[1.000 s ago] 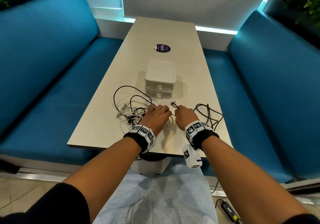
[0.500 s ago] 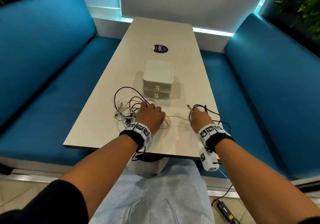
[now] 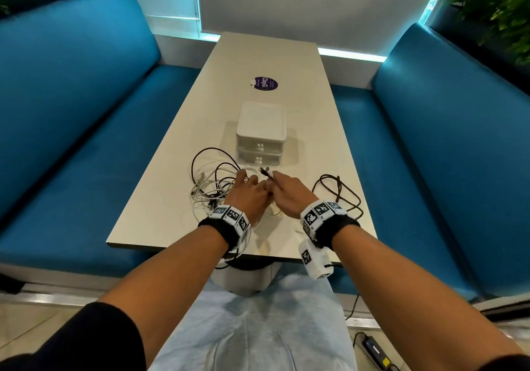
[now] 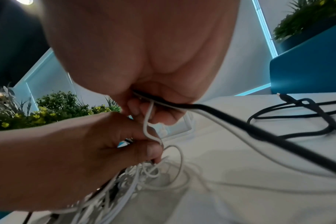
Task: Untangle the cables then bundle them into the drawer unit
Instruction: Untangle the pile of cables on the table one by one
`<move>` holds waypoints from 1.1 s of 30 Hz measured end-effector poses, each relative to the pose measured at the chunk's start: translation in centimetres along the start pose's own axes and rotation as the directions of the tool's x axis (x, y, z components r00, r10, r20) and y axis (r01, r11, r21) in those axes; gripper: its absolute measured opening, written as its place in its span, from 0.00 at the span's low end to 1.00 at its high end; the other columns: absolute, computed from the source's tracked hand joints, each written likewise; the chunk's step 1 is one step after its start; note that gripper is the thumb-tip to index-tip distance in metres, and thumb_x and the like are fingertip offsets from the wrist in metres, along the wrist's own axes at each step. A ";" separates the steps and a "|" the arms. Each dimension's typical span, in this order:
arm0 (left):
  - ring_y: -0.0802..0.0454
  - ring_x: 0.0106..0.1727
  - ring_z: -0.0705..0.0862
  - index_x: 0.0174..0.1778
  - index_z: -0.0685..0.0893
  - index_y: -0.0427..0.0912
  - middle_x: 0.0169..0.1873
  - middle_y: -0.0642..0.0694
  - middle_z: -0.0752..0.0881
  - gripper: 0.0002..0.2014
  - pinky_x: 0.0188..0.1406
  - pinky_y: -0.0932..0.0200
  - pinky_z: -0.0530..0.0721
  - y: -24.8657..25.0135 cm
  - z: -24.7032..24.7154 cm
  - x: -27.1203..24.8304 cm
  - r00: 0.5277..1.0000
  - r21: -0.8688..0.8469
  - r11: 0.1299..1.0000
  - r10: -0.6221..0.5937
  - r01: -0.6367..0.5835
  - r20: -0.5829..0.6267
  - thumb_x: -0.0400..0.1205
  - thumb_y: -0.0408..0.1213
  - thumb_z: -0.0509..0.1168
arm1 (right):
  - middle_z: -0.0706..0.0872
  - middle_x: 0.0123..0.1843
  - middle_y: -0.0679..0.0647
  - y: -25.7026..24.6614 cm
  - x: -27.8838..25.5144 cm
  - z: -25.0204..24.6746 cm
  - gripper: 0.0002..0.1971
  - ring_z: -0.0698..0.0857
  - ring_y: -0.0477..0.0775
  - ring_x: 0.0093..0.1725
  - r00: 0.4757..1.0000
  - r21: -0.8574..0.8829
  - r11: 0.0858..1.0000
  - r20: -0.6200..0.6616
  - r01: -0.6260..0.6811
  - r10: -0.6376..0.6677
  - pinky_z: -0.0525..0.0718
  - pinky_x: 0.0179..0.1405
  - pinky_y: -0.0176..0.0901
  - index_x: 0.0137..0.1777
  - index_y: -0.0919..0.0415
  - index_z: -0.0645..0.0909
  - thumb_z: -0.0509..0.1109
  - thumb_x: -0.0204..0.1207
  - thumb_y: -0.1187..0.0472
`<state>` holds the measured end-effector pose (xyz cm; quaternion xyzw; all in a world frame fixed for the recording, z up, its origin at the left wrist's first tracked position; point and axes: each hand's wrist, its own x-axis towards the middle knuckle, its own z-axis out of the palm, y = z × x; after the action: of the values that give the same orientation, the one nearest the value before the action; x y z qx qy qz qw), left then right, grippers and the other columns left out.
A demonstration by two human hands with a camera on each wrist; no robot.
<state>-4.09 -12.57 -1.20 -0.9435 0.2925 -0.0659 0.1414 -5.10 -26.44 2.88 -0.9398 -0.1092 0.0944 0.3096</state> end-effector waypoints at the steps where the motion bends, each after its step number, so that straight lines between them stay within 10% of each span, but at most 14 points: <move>1: 0.43 0.59 0.80 0.63 0.81 0.47 0.56 0.48 0.82 0.14 0.74 0.35 0.63 0.0 0.0 -0.1 1.000 -0.006 1.000 -0.006 0.006 -0.007 0.82 0.36 0.60 | 0.86 0.50 0.65 -0.2 0.0 0.0 0.12 0.83 0.65 0.49 1.000 0.023 1.000 0.005 0.007 -0.007 0.79 0.51 0.53 0.53 0.64 0.75 0.54 0.87 0.56; 13: 0.48 0.66 0.80 0.63 0.81 0.49 0.59 0.50 0.86 0.16 0.80 0.39 0.51 -0.2 0.0 -0.2 0.987 -0.034 0.998 -0.045 0.050 0.155 0.85 0.39 0.52 | 0.78 0.30 0.48 -2.7 -0.8 0.0 0.15 0.77 0.51 0.33 0.992 0.197 0.980 0.121 0.022 -0.046 0.74 0.44 0.49 0.35 0.55 0.77 0.59 0.84 0.55; 23: 0.46 0.79 0.66 0.79 0.69 0.52 0.77 0.47 0.71 0.30 0.80 0.34 0.51 0.1 0.2 -0.1 0.989 -0.060 0.996 -0.056 0.065 0.139 0.79 0.34 0.64 | 0.83 0.32 0.49 -3.0 -0.7 -0.4 0.16 0.80 0.51 0.35 0.992 0.322 0.942 -0.105 0.094 -0.063 0.78 0.40 0.46 0.32 0.50 0.76 0.61 0.83 0.59; 27: 0.47 0.71 0.76 0.65 0.79 0.46 0.62 0.48 0.83 0.17 0.81 0.38 0.51 -0.2 -0.5 -0.7 0.988 -0.048 0.997 -0.052 0.060 0.144 0.81 0.32 0.59 | 0.85 0.41 0.59 -2.1 -0.7 0.3 0.13 0.82 0.59 0.41 0.989 -0.016 0.989 0.030 0.146 -0.146 0.77 0.42 0.49 0.43 0.58 0.77 0.57 0.86 0.55; 33: 0.44 0.62 0.80 0.57 0.84 0.52 0.54 0.51 0.86 0.10 0.72 0.35 0.60 -0.6 0.5 -1.1 0.999 -0.061 0.998 -0.012 0.015 0.042 0.84 0.38 0.62 | 0.85 0.47 0.65 3.0 -1.6 -0.9 0.15 0.85 0.70 0.46 0.996 -0.566 0.820 0.009 0.077 -0.088 0.75 0.36 0.51 0.58 0.63 0.76 0.52 0.86 0.55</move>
<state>-4.56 -11.40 -1.52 -0.9505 0.2848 -0.0380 0.1179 -5.93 -29.73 2.00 -0.9845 -0.1701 0.0360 0.0218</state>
